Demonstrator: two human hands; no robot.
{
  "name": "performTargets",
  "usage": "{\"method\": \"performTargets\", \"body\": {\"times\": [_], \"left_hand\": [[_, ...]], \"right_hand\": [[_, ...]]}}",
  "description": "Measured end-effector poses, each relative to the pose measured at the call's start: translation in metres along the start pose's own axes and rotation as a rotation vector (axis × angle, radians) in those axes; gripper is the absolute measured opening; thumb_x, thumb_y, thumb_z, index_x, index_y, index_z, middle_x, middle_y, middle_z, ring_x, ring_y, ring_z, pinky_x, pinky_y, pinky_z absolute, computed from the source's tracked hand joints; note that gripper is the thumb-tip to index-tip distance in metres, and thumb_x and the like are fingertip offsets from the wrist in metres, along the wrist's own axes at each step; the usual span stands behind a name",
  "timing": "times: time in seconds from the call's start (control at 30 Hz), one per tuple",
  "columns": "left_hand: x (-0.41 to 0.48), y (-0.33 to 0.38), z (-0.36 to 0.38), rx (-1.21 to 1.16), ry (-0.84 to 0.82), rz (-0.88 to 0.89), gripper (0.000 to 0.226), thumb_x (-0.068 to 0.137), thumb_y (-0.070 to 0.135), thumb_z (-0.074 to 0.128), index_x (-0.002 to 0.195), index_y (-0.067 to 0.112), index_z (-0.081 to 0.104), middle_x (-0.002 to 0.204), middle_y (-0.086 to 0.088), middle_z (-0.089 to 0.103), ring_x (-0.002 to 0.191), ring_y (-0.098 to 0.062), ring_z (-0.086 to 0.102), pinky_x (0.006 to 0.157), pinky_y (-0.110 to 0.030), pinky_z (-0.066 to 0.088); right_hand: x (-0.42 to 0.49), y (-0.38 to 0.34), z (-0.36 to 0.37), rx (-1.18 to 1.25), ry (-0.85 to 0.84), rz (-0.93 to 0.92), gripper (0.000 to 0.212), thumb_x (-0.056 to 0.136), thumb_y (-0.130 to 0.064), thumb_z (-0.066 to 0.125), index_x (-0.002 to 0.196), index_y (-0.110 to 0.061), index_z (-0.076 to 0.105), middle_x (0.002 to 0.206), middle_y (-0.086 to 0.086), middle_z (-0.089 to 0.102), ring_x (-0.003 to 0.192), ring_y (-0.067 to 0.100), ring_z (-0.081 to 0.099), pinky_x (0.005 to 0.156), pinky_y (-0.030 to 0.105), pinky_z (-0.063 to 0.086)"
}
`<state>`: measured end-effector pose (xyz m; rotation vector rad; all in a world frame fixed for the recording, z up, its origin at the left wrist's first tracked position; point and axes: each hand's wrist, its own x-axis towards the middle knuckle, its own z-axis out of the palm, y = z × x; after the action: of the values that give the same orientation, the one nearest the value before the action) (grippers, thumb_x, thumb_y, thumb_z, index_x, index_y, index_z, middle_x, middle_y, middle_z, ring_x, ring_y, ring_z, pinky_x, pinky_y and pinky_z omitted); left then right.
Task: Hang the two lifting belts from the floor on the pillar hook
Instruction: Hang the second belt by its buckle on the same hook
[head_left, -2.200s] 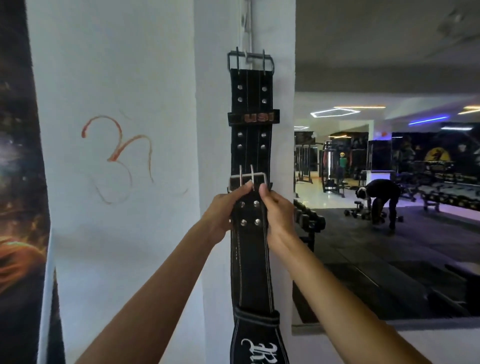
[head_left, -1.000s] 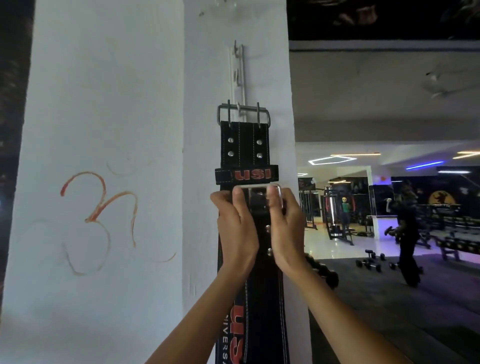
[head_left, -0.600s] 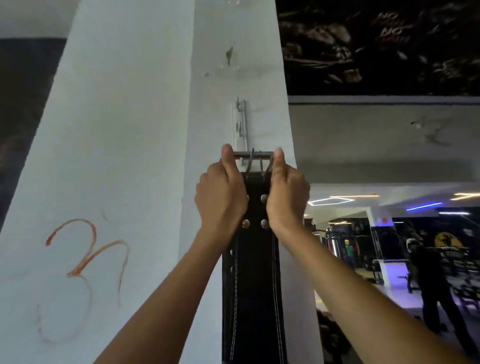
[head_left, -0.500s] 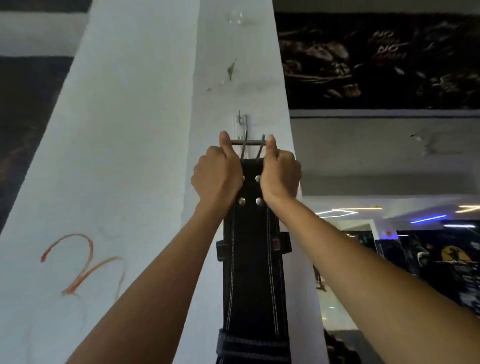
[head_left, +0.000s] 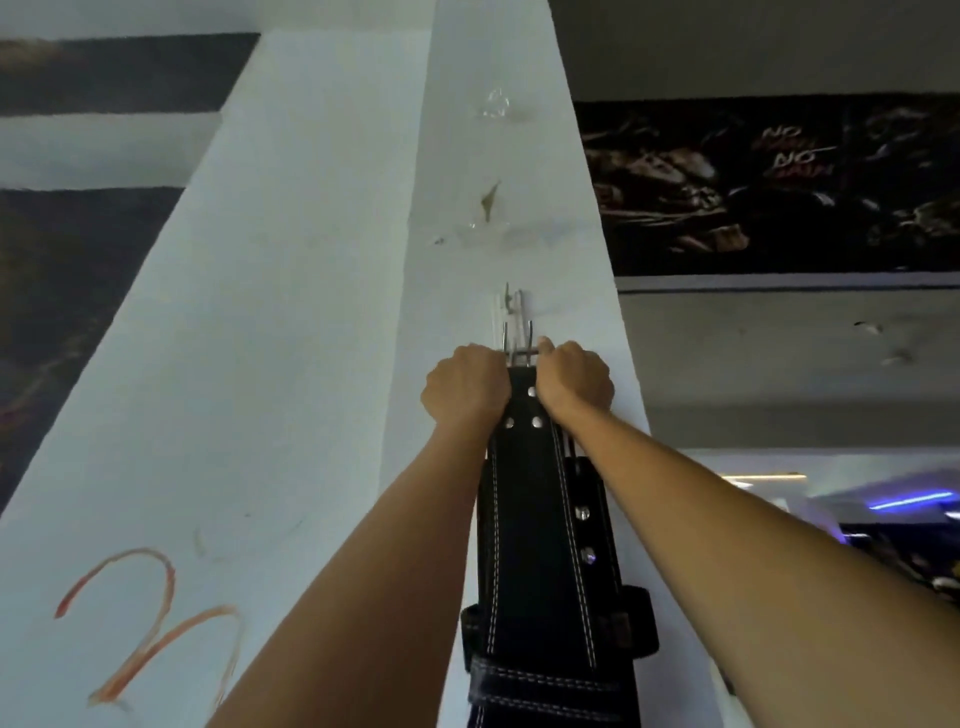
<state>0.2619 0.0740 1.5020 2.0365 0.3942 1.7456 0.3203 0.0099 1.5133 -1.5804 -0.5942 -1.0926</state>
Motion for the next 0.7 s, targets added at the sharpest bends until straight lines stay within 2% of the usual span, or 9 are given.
{"method": "performTargets", "body": {"times": [0.1, 0.2, 0.27, 0.33, 0.43, 0.5, 0.6, 0.67, 0.7], "left_hand": [[-0.010, -0.009, -0.001, -0.184, 0.026, 0.098, 0.036, 0.100, 0.024, 0.024, 0.114, 0.004, 0.051, 0.119, -0.018, 0.057, 0.110, -0.039, 0.052, 0.082, -0.039, 0.036], [-0.020, -0.022, 0.000, -0.384, -0.039, 0.187, 0.049, 0.096, 0.047, 0.033, 0.109, 0.007, 0.058, 0.111, -0.014, 0.064, 0.105, -0.032, 0.057, 0.087, -0.039, 0.040], [-0.016, -0.022, -0.003, -0.459, -0.038, 0.101, 0.046, 0.090, 0.049, 0.048, 0.096, 0.006, 0.066, 0.095, -0.011, 0.069, 0.090, -0.027, 0.062, 0.080, -0.037, 0.046], [-0.002, -0.016, -0.005, -0.473, -0.027, -0.047, 0.040, 0.082, 0.043, 0.061, 0.084, 0.003, 0.065, 0.083, -0.011, 0.068, 0.077, -0.027, 0.062, 0.069, -0.033, 0.046], [0.011, -0.008, -0.007, -0.565, -0.114, -0.205, 0.028, 0.077, 0.029, 0.070, 0.086, 0.004, 0.060, 0.079, -0.010, 0.063, 0.075, -0.027, 0.062, 0.072, -0.036, 0.054], [0.013, -0.006, -0.007, -0.541, -0.137, -0.226, 0.025, 0.079, 0.027, 0.068, 0.085, 0.005, 0.057, 0.078, -0.008, 0.060, 0.075, -0.027, 0.060, 0.071, -0.034, 0.052], [0.003, -0.005, -0.007, -0.448, -0.137, -0.152, 0.034, 0.087, 0.035, 0.059, 0.094, 0.002, 0.057, 0.090, -0.010, 0.060, 0.086, -0.030, 0.059, 0.071, -0.033, 0.043], [-0.012, -0.006, -0.006, -0.447, -0.133, -0.080, 0.048, 0.092, 0.037, 0.049, 0.116, -0.004, 0.052, 0.115, -0.015, 0.059, 0.104, -0.034, 0.058, 0.082, -0.039, 0.045], [-0.024, -0.009, -0.005, -0.443, -0.125, -0.032, 0.049, 0.094, 0.035, 0.045, 0.127, -0.002, 0.045, 0.127, -0.016, 0.053, 0.112, -0.035, 0.055, 0.091, -0.041, 0.044]], "right_hand": [[-0.011, 0.005, -0.004, 0.010, -0.068, -0.092, 0.055, 0.097, -0.043, 0.022, 0.110, -0.004, 0.060, 0.114, 0.015, 0.063, 0.107, 0.033, 0.056, 0.092, 0.041, 0.041], [-0.019, 0.012, -0.013, 0.304, -0.302, -0.088, 0.069, 0.074, -0.069, 0.038, 0.100, -0.011, 0.063, 0.103, 0.008, 0.068, 0.101, 0.030, 0.061, 0.099, 0.047, 0.040], [-0.014, 0.012, -0.016, 0.350, -0.314, -0.042, 0.062, 0.070, -0.068, 0.051, 0.079, -0.007, 0.061, 0.083, 0.007, 0.069, 0.085, 0.027, 0.064, 0.087, 0.040, 0.047], [-0.005, 0.009, -0.015, 0.294, -0.210, 0.020, 0.046, 0.076, -0.056, 0.059, 0.068, -0.011, 0.054, 0.070, 0.005, 0.062, 0.073, 0.026, 0.060, 0.070, 0.033, 0.042], [0.002, 0.003, -0.007, 0.252, -0.090, 0.118, 0.040, 0.071, -0.050, 0.069, 0.078, -0.011, 0.061, 0.081, 0.008, 0.067, 0.079, 0.028, 0.065, 0.065, 0.031, 0.041], [0.005, 0.001, -0.005, 0.229, -0.070, 0.149, 0.043, 0.068, -0.049, 0.071, 0.085, -0.010, 0.064, 0.088, 0.009, 0.069, 0.085, 0.029, 0.066, 0.067, 0.031, 0.041], [-0.005, 0.004, -0.009, 0.137, -0.088, 0.076, 0.033, 0.082, -0.047, 0.057, 0.083, -0.014, 0.062, 0.090, 0.010, 0.067, 0.093, 0.031, 0.063, 0.078, 0.036, 0.040], [-0.021, 0.006, -0.015, -0.020, -0.115, -0.031, 0.037, 0.093, -0.041, 0.038, 0.110, -0.015, 0.059, 0.116, 0.011, 0.062, 0.113, 0.031, 0.054, 0.095, 0.042, 0.034], [-0.032, 0.008, -0.019, -0.092, -0.144, -0.088, 0.041, 0.096, -0.038, 0.032, 0.127, -0.016, 0.048, 0.133, 0.011, 0.053, 0.126, 0.029, 0.044, 0.104, 0.046, 0.027]]}}
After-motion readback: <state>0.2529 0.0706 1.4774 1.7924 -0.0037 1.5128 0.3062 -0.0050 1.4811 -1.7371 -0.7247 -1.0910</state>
